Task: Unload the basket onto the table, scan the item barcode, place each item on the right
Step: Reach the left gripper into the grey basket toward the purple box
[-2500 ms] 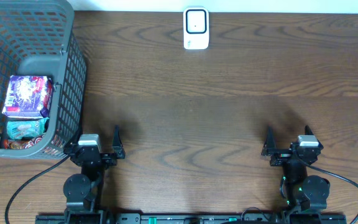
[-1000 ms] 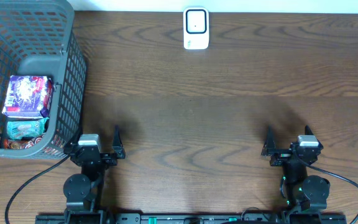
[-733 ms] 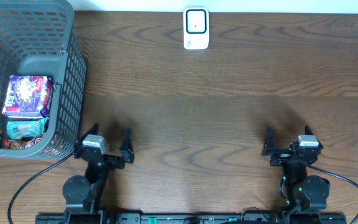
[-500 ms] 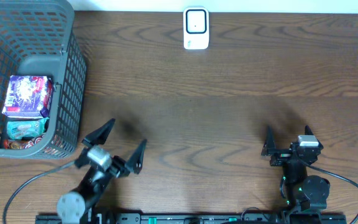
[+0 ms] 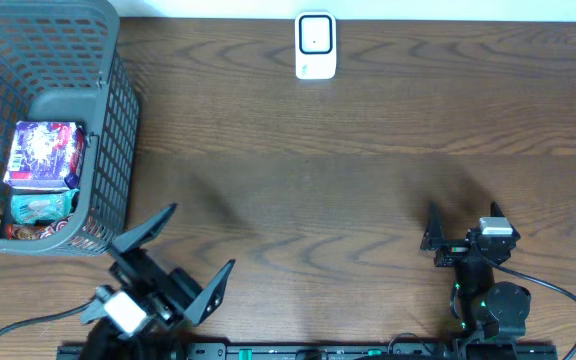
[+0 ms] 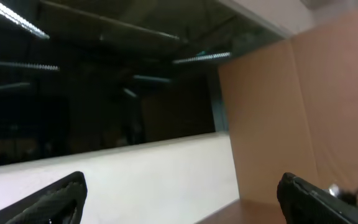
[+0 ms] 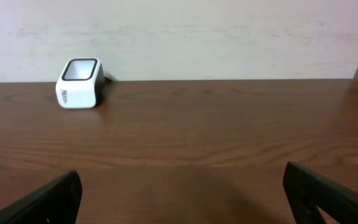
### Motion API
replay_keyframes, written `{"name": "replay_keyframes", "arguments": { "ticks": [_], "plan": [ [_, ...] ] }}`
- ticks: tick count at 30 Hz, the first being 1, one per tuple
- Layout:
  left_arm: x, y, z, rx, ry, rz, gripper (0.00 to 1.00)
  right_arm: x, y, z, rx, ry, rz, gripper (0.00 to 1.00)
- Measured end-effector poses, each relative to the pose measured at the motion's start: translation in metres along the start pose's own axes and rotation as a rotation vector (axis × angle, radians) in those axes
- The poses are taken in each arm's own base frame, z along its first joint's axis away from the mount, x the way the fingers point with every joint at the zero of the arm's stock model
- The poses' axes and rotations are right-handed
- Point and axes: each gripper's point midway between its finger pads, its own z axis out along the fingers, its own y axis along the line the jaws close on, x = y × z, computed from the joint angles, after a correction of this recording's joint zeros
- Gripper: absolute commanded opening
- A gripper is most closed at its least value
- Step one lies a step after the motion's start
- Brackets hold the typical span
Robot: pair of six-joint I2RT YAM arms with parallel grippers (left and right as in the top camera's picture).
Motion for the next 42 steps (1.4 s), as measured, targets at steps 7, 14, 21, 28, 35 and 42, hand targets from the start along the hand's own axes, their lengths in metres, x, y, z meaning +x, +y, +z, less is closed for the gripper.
{"name": "replay_keyframes", "arguments": {
  "ticks": [7, 14, 21, 28, 35, 42],
  "plan": [
    [-0.015, 0.034, 0.040, -0.092, 0.149, -0.139, 0.98, 0.000, 0.000, 0.000, 0.000, 0.000, 0.000, 0.99],
    [-0.005, 0.046, 0.062, -0.047, 0.202, -0.175, 0.98, 0.000, 0.000, 0.000, 0.000, 0.000, 0.000, 0.99],
    [-0.019, 0.063, 0.079, -0.068, 0.140, -0.177, 0.98, 0.000, 0.000, 0.000, 0.000, 0.000, 0.000, 0.99],
    [-0.050, 0.098, 0.128, -0.131, 0.209, -0.251, 0.98, 0.000, 0.000, 0.000, 0.000, 0.000, 0.000, 0.99],
    [-0.032, 0.188, 0.146, -0.385, 0.429, -0.324, 0.98, 0.000, 0.000, 0.000, 0.000, 0.000, 0.000, 0.99],
    [-0.015, 0.289, 0.102, -0.685, 0.508, -0.293, 0.98, 0.000, 0.000, 0.000, 0.000, 0.000, 0.000, 0.99]
  ]
}}
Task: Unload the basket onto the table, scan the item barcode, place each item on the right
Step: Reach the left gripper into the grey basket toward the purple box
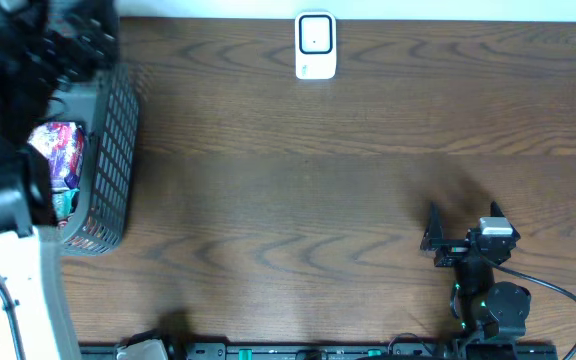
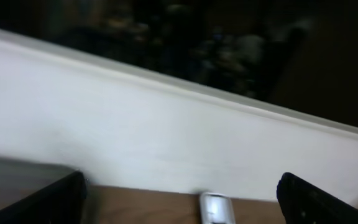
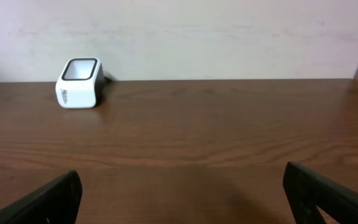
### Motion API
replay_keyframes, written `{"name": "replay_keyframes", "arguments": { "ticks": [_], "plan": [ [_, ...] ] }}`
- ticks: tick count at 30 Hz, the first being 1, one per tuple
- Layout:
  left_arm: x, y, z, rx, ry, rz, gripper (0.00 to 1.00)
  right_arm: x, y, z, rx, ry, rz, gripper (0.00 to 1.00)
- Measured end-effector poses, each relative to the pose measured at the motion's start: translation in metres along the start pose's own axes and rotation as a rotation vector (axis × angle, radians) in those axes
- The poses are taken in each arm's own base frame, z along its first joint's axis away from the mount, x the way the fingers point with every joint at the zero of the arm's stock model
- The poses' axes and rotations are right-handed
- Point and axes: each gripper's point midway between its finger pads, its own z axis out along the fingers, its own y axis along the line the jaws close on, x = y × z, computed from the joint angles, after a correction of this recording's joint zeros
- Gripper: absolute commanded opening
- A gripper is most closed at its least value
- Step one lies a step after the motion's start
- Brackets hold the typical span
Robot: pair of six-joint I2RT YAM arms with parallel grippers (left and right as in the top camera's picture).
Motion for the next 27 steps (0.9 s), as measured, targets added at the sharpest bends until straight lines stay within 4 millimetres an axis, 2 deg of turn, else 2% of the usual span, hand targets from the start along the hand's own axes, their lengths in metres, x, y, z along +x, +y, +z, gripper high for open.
{"name": "replay_keyframes", "arguments": {
  "ticks": [5, 6, 10, 14, 17, 27],
  "plan": [
    [0.005, 0.078, -0.015, -0.231, 0.030, -0.040, 0.98, 0.000, 0.000, 0.000, 0.000, 0.000, 0.000, 0.99],
    [0.012, 0.102, -0.023, -0.320, 0.060, -0.044, 0.98, 0.000, 0.000, 0.000, 0.000, 0.000, 0.000, 0.99],
    [0.045, 0.148, -0.034, -0.497, 0.193, -0.022, 0.98, 0.000, 0.000, 0.000, 0.000, 0.000, 0.000, 0.99],
    [0.089, 0.177, -0.034, -0.570, 0.376, 0.008, 0.98, 0.000, 0.000, 0.000, 0.000, 0.000, 0.000, 0.99],
    [0.116, 0.194, -0.031, -0.585, 0.480, 0.032, 0.98, 0.000, 0.000, 0.000, 0.000, 0.000, 0.000, 0.99],
    [0.196, 0.237, -0.040, -0.675, 0.781, -0.017, 0.98, 0.000, 0.000, 0.000, 0.000, 0.000, 0.000, 0.99]
  ]
}}
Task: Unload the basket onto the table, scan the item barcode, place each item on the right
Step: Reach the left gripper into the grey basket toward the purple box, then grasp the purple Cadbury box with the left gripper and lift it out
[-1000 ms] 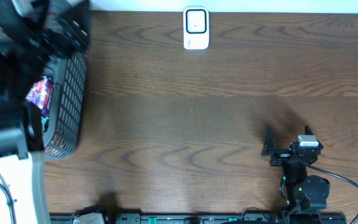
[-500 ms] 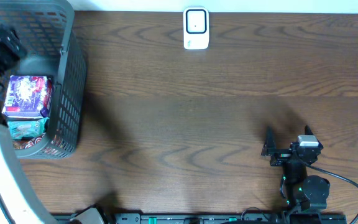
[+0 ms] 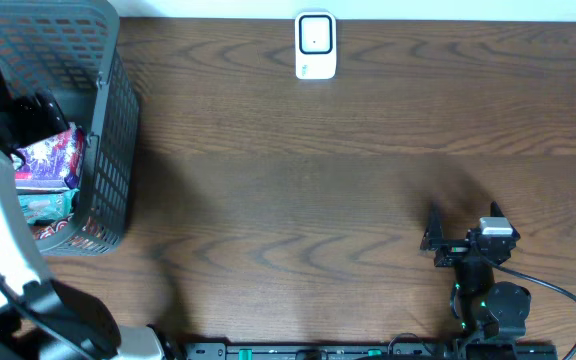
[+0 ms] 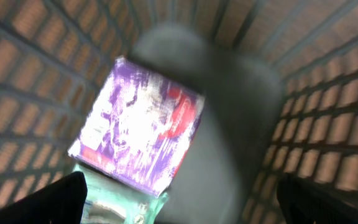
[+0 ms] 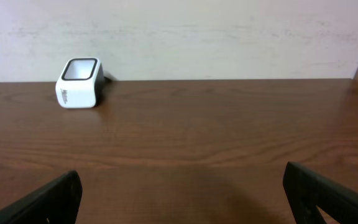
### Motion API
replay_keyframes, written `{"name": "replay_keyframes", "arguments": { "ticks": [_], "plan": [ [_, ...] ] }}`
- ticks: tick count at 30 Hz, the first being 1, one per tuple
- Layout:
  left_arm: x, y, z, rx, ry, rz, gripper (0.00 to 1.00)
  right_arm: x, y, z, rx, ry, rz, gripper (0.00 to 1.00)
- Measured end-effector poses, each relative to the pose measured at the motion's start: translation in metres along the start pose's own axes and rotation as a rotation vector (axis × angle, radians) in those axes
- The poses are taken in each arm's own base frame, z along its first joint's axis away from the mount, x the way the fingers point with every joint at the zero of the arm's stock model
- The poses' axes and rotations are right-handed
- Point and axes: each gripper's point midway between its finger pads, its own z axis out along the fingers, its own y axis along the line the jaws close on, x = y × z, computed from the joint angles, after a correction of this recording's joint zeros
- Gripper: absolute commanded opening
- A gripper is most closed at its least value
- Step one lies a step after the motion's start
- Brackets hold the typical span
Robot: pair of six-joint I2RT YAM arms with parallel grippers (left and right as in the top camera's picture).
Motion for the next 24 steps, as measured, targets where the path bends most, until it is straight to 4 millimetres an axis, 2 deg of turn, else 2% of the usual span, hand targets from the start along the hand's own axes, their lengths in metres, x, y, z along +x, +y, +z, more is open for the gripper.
{"name": "replay_keyframes", "arguments": {
  "ticks": [6, 13, 24],
  "plan": [
    [0.015, 0.002, 0.031, 0.002, 0.091, 0.015, 0.98, 0.000, 0.000, 0.000, 0.000, 0.000, 0.000, 0.99],
    [0.028, -0.007, 0.062, 0.003, 0.160, 0.146, 0.98, 0.000, 0.000, 0.000, 0.000, 0.000, 0.000, 0.99],
    [0.037, 0.006, 0.106, -0.133, 0.226, 0.242, 0.98, 0.000, 0.000, 0.000, 0.000, 0.000, 0.000, 0.99]
  ]
}}
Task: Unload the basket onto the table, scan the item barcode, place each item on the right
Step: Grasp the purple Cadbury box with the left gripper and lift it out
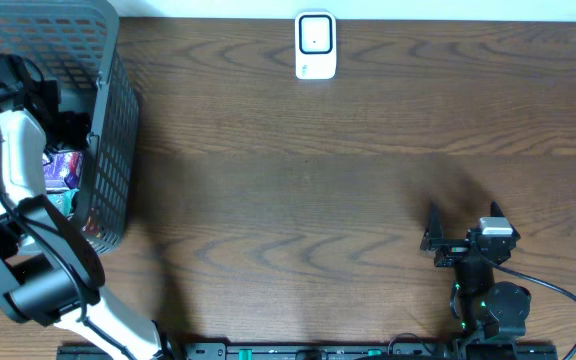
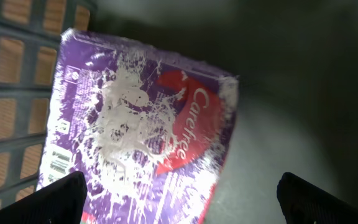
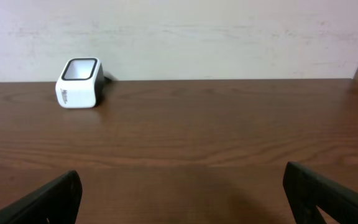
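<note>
A purple packet (image 2: 135, 130) with a red "Carefree" label lies in the grey mesh basket (image 1: 118, 120) at the table's left; a strip of it shows in the overhead view as the purple packet (image 1: 60, 168). My left gripper (image 2: 179, 199) is down inside the basket, open, hovering close above the packet without touching it. In the overhead view the left gripper (image 1: 66, 125) hides most of the packet. The white scanner (image 1: 315, 45) stands at the far middle edge, also seen as the scanner (image 3: 79, 91). My right gripper (image 3: 182, 199) is open and empty, low over the wood.
A teal packet (image 1: 64, 200) lies in the basket beside the purple one. The basket floor (image 2: 284, 93) is bare grey to the packet's right. The right gripper (image 1: 463, 235) sits near the front right of the wooden table (image 1: 348, 190).
My left gripper has come lower into the basket; the purple packet now fills most of its view. It stays open. The right arm has not moved.
My left arm first lay at the front left of the table, gripper open and pointing upward. Then it was raised near the basket, then looking down into it at the purple packet, and now it is close above that packet. The right arm stayed still throughout.
</note>
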### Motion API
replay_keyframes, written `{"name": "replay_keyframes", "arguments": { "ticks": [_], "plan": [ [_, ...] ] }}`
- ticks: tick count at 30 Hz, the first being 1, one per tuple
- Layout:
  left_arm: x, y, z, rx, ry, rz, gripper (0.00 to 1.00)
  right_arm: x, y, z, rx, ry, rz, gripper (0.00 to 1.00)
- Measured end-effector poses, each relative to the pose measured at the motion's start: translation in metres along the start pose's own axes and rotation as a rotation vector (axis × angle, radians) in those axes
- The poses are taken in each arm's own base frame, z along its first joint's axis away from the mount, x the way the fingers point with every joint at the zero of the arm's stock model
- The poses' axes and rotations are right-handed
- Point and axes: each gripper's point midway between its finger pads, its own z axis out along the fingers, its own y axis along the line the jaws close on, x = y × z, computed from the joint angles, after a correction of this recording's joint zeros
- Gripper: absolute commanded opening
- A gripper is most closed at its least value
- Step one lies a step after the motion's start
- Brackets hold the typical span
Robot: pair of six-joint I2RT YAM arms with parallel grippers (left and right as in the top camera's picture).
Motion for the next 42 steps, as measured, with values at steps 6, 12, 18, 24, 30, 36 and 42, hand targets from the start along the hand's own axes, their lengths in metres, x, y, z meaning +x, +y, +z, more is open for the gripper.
{"name": "replay_keyframes", "arguments": {
  "ticks": [6, 12, 18, 24, 30, 36, 42],
  "plan": [
    [0.021, -0.006, 0.042, 0.004, 0.112, 0.025, 0.74, 0.000, 0.000, 0.000, 0.000, 0.000, 0.000, 0.99],
    [0.024, 0.001, 0.053, -0.032, 0.135, 0.037, 0.08, 0.000, 0.000, 0.000, 0.000, 0.000, 0.000, 0.99],
    [0.022, 0.004, 0.049, -0.046, 0.128, 0.025, 0.07, 0.000, 0.000, 0.000, 0.000, 0.000, 0.000, 0.99],
    [0.007, 0.003, 0.017, -0.027, 0.038, -0.078, 0.07, 0.000, 0.000, 0.000, 0.000, 0.000, 0.000, 0.99],
    [-0.060, 0.012, -0.110, 0.039, -0.387, -0.242, 0.07, 0.000, 0.000, 0.000, 0.000, 0.000, 0.000, 0.99],
    [-0.090, 0.012, -0.296, 0.215, -0.905, -0.411, 0.07, 0.000, 0.000, 0.000, 0.000, 0.000, 0.000, 0.99],
    [-0.061, -0.020, -0.407, 0.533, -1.087, -0.599, 0.07, 0.000, 0.000, 0.000, 0.000, 0.000, 0.000, 0.99]
  ]
}}
